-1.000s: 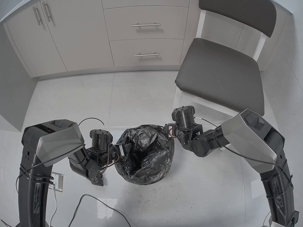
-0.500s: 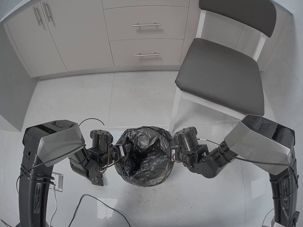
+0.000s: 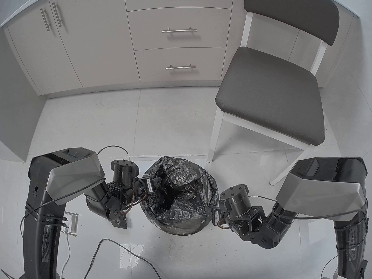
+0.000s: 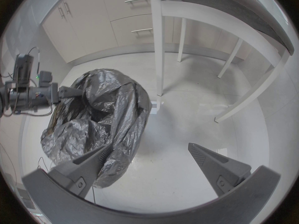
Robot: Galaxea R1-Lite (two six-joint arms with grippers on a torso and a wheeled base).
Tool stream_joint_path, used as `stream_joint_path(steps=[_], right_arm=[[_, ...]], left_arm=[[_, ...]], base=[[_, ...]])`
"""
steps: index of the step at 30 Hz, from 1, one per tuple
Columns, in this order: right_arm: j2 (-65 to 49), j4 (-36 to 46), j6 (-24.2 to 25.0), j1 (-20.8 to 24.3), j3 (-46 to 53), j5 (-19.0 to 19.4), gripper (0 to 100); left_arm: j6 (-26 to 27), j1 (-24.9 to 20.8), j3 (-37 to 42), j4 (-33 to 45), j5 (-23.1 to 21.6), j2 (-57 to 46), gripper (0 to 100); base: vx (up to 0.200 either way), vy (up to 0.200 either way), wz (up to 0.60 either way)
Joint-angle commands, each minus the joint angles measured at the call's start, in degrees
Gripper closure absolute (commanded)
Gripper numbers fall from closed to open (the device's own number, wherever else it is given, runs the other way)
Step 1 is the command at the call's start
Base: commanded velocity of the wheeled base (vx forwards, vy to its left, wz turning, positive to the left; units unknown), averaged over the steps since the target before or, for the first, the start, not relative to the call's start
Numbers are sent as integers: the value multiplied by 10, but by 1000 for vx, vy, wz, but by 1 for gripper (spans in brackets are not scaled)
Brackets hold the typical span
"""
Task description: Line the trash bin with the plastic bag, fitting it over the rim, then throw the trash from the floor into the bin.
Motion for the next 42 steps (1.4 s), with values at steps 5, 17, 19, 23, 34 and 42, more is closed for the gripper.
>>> stream_joint_path(steps=[5,17,19,23,34,42], right_arm=[[10,-8,4,15,33,13,0],[5,-55,0,7,94,14,0],[9,-74,0,7,104,14,0],[3,-98,-2,11,113,14,0],[-112,-59,-4,88,95,15,0],[-92,-55,-5,122,32,15,0]], left_arm=[[-1,1,-3,0,7,2,0],[-3,6,-3,0,7,4,0],[-3,7,-4,1,9,4,0],[-3,8,-3,3,8,2,0],[-4,5,-7,2,9,-2,0],[-4,5,-7,2,9,-2,0]], base=[[0,0,0],[0,0,0],[0,0,0],[0,0,0],[0,0,0],[0,0,0]])
